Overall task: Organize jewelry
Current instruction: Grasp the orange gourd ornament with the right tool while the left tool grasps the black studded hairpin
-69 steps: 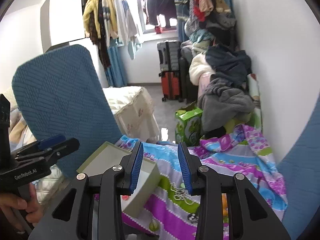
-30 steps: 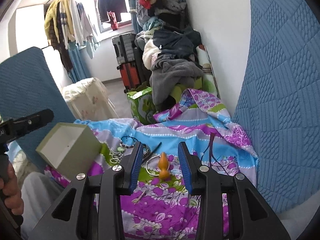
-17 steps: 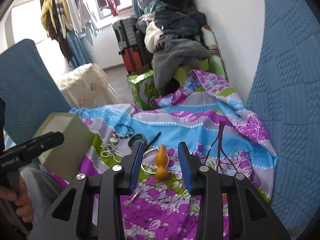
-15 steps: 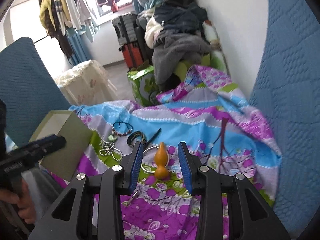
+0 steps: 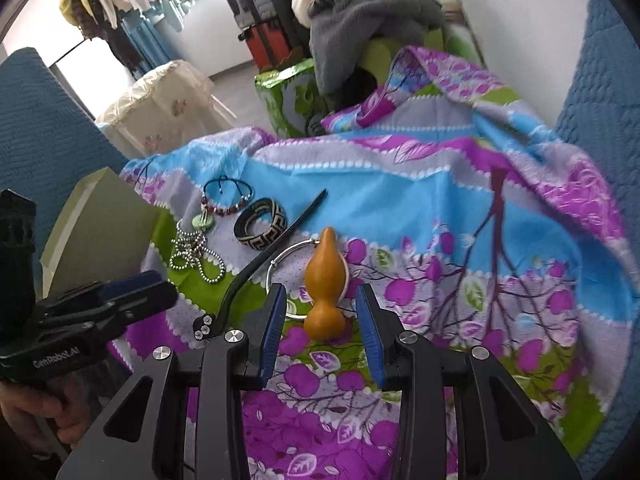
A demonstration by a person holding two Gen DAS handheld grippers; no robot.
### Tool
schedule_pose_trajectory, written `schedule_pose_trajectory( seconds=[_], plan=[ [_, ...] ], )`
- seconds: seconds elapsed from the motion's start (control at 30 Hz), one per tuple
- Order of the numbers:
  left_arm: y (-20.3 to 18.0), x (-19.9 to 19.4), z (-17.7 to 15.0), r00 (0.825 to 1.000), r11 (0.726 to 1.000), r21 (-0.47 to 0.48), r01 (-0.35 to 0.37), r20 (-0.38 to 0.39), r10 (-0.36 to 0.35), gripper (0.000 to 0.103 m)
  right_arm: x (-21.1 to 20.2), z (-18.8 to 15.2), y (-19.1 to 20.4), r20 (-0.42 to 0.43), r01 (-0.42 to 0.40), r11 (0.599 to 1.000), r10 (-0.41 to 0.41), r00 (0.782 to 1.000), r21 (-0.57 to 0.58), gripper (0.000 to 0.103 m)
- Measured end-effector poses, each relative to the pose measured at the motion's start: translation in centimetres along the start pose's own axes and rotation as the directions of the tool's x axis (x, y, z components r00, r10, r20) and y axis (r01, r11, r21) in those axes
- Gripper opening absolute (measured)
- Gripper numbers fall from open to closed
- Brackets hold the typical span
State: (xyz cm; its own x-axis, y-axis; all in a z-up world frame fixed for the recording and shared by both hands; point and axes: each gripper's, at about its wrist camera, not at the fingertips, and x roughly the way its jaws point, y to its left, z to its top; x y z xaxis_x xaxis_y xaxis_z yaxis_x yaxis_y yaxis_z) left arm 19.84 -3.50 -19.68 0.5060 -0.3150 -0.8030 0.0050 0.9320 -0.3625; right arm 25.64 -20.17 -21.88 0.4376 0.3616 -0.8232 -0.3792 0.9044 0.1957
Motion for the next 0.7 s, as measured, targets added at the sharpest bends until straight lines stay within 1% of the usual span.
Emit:
schedule_pose_trajectory(
  seconds=[0.1, 0.23, 0.4, 0.5, 0.57, 0.67, 0.7],
  plan=[
    [0.0, 1.1, 0.2, 0.999, 1.0, -0.001, 0.027, -0.024, -0.027, 0.033, 1.0, 0.3, 0.1, -0.023, -0.002, 1.0, 0.002, 1.0, 0.0, 0.031],
    [-0.3, 2.1, 0.3, 0.998, 0.999, 0.013, 0.049, -0.044, -0.048, 0.029, 2.0, 0.4, -0.3, -0.05, 0.015, 1.0, -0.014, 0.999, 0.011, 0.028],
    [-0.5, 3.4, 0.3, 0.996, 0.998, 0.025, 0.058, -0.069, -0.056, 0.025, 3.0, 0.2, -0.5, -0.083, 0.005, 1.0, -0.003, 0.997, 0.022, 0.026],
    [-1.0, 4.0, 0.3, 0.996, 0.998, 0.052, 0.044, -0.076, -0.04, 0.025, 3.5, 0.1, -0.7, -0.102, -0.003, 1.0, 0.006, 0.995, 0.031, 0.024],
    [-1.3, 4.5, 0.4, 0.997, 0.997, 0.076, 0.024, -0.077, -0.018, 0.025, 3.6, 0.0, -0.7, -0.101, -0.003, 1.0, 0.006, 0.995, 0.027, 0.024],
    [-1.5, 5.1, 0.5, 0.997, 0.996, 0.092, 0.013, -0.073, -0.006, 0.024, 3.6, 0.0, -0.9, -0.103, -0.006, 0.999, 0.009, 0.995, 0.035, 0.023],
    [-1.7, 5.2, 0.5, 0.997, 0.994, 0.11, 0.001, -0.072, 0.007, 0.022, 3.5, 0.0, -0.9, -0.104, -0.007, 0.999, 0.011, 0.994, 0.04, 0.023]
  ],
)
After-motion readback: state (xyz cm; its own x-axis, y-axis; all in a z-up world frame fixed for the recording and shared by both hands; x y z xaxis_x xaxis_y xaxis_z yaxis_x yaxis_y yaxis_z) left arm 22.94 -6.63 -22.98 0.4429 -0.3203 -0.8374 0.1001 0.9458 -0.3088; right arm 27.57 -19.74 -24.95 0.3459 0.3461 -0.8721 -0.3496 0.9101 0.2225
